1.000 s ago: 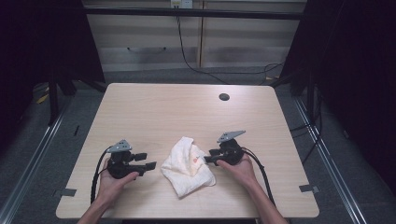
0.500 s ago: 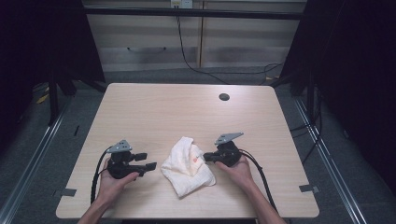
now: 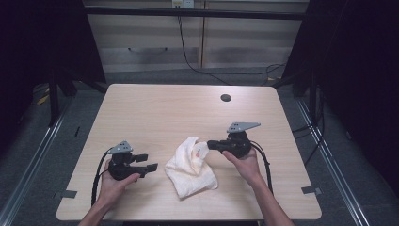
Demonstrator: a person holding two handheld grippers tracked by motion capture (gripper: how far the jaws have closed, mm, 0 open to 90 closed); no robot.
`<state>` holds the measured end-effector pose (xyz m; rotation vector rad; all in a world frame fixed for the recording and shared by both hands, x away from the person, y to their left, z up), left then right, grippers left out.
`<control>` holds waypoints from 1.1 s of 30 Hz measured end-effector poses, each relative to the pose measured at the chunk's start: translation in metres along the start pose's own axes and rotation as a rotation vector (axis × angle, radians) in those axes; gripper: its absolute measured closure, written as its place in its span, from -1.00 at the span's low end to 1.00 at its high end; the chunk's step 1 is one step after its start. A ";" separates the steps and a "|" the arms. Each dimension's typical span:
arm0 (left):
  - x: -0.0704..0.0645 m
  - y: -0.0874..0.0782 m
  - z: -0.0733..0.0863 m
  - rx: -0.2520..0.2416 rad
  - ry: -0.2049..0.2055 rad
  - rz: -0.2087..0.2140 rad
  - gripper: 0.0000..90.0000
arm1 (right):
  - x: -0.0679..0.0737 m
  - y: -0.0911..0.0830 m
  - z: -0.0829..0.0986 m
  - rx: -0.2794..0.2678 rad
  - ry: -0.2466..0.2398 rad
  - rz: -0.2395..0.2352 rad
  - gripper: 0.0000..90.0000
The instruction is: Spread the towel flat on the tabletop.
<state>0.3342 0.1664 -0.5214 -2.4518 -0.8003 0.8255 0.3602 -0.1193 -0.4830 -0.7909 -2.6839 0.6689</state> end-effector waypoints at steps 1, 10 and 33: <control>0.000 0.000 0.000 0.000 0.000 0.000 -0.25 | 0.000 0.000 0.000 0.000 0.000 0.000 0.96; 0.004 -0.004 -0.001 -0.016 -0.011 -0.007 -0.26 | -0.003 -0.013 -0.053 -0.061 -0.048 0.015 0.96; 0.006 -0.008 -0.003 -0.035 -0.018 -0.013 -0.26 | 0.016 -0.039 -0.196 -0.253 -0.191 0.019 0.96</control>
Point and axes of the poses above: each handheld gripper's, and its own axes: y roughly forward along the jaws, z roughly out of its underside, x roughly to its left, the point moved 7 cm from there along y, roughly forward along the jaws, and after that the axes turned 8 degrees about -y, right-handed, at the moved point
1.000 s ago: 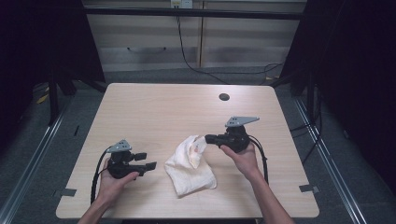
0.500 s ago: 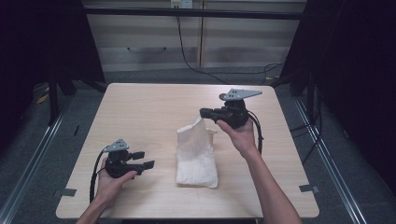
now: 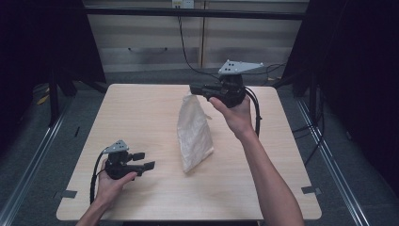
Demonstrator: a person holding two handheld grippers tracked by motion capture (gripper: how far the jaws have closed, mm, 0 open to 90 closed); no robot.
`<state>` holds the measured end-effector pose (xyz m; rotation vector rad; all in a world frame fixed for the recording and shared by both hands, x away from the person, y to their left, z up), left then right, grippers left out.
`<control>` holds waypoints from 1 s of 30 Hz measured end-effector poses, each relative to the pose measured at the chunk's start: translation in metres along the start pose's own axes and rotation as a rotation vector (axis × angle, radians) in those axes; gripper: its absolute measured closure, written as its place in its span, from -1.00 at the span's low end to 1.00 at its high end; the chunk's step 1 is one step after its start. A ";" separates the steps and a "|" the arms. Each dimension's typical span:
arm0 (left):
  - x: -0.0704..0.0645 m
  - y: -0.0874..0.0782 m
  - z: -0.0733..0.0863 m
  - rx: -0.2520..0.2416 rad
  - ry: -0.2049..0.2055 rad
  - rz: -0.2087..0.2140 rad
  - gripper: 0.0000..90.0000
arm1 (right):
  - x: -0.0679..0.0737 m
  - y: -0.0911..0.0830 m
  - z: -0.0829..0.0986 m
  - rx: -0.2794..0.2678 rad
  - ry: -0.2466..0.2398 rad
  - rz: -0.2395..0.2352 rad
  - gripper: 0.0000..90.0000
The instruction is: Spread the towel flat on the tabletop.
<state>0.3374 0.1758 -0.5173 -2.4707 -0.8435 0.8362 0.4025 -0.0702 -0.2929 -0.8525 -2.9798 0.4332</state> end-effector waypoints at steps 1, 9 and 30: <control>0.001 -0.001 0.000 0.002 0.002 -0.002 -0.26 | 0.002 -0.001 -0.005 -0.011 -0.007 -0.005 0.96; 0.003 -0.007 -0.002 -0.024 -0.008 -0.007 -0.26 | 0.025 -0.018 0.007 -0.002 -0.045 -0.035 0.96; -0.006 0.002 -0.005 -0.005 -0.033 0.037 -0.09 | 0.037 -0.074 0.161 0.151 0.141 0.020 0.96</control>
Point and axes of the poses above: each handheld gripper's, and its own axes: y roughly forward along the jaws, z roughly out of its underside, x roughly to its left, the point moved 7 cm from there along y, roughly forward along the jaws, and after that the axes turned 8 degrees about -y, right-handed, at the moved point
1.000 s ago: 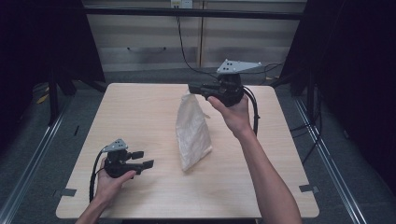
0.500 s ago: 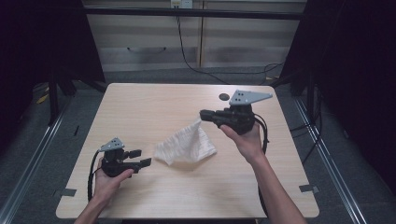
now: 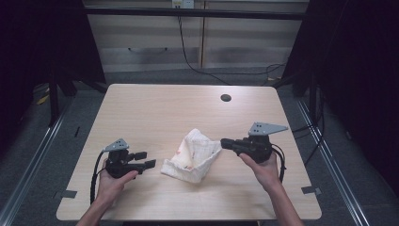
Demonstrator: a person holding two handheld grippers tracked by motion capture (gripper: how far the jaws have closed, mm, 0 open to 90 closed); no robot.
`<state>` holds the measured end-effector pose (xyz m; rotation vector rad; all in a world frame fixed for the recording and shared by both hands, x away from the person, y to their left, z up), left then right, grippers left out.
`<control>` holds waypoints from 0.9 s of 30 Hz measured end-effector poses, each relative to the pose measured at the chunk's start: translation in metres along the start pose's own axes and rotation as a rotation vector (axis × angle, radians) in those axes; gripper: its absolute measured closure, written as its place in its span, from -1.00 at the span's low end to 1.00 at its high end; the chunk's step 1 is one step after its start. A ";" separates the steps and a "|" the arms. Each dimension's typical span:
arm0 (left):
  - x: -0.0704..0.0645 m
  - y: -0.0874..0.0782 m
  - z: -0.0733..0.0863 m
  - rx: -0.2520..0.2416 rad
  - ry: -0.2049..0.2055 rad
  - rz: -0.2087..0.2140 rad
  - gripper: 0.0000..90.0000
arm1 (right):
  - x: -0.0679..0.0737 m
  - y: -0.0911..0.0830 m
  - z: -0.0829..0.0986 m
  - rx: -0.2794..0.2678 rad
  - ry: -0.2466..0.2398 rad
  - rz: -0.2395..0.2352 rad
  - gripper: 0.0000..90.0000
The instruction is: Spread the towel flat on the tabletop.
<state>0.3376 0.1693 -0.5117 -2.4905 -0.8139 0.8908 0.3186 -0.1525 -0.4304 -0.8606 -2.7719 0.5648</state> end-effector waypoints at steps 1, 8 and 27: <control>-0.001 0.001 0.000 0.002 -0.007 0.012 -0.07 | 0.001 -0.002 0.012 0.024 0.004 0.007 0.96; -0.010 0.007 0.000 0.022 0.012 0.051 0.02 | 0.003 -0.012 0.041 0.052 0.046 0.016 0.96; -0.020 0.007 0.042 0.173 0.045 0.091 0.01 | 0.009 -0.015 0.075 0.122 0.080 0.023 0.96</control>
Point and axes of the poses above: each handheld gripper's, and its own axes: y roughly forward along the jaws, z roughly out of its underside, x roughly to its left, the point moved 7 cm from there along y, roughly forward along the jaws, and after that the axes turned 8 degrees about -y, right-handed, at the moved point
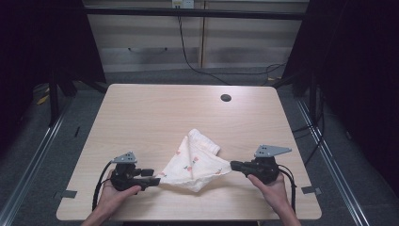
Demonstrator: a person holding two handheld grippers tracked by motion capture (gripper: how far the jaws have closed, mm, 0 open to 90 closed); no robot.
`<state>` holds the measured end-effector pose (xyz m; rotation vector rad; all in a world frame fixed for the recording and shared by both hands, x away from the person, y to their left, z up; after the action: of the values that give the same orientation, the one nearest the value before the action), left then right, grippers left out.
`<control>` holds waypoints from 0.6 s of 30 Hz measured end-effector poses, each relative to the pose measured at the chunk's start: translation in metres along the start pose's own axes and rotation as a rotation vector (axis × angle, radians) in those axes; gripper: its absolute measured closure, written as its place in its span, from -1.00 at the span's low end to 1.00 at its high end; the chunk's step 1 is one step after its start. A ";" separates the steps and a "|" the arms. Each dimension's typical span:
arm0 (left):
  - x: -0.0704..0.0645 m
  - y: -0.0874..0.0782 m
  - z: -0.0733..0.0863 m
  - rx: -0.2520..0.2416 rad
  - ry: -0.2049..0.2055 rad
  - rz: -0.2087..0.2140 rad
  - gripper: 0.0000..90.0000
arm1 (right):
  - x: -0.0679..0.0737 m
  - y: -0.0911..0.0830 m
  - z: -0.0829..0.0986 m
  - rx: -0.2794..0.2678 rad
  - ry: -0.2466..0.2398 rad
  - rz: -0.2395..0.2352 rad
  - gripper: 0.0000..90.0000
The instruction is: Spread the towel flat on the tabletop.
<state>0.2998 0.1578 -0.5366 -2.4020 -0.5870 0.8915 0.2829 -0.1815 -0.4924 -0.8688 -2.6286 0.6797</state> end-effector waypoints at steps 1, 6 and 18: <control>0.000 0.001 0.001 0.006 0.000 -0.001 0.01 | 0.000 0.000 0.000 0.000 0.000 0.000 0.96; -0.001 0.007 0.003 0.021 -0.013 0.026 0.00 | 0.000 -0.001 0.005 0.007 0.003 0.001 0.96; -0.005 0.018 0.005 0.054 0.057 -0.016 0.38 | 0.001 0.002 0.007 0.016 0.001 -0.002 0.96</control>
<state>0.2967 0.1426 -0.5484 -2.3628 -0.5532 0.8189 0.2798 -0.1818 -0.4992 -0.8611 -2.6194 0.6995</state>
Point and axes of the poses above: each handheld gripper's, and its own axes: y roughly forward along the jaws, z roughly out of its underside, x roughly to its left, the point moved 7 cm from there along y, roughly forward along the jaws, and after that the axes turned 8 degrees about -y, right-handed, at the moved point
